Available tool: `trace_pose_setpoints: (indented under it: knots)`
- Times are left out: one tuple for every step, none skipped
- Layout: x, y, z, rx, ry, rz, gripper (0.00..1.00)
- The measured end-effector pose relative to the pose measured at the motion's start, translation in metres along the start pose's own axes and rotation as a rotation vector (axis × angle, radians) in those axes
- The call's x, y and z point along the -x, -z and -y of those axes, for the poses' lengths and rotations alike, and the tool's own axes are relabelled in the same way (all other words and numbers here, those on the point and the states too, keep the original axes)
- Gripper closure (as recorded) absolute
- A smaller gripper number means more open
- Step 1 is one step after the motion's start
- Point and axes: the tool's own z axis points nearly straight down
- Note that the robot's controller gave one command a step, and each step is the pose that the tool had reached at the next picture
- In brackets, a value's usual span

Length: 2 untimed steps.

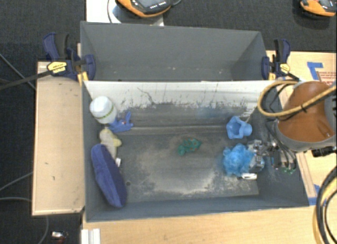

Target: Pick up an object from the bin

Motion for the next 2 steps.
trace_pose_setpoints:
  knots:
    - [-0.0097,-0.0074,0.0124,0.001,0.01,0.008,1.0]
    - [-0.018,-0.0083,0.0143,0.001,-0.006,0.012,1.0]
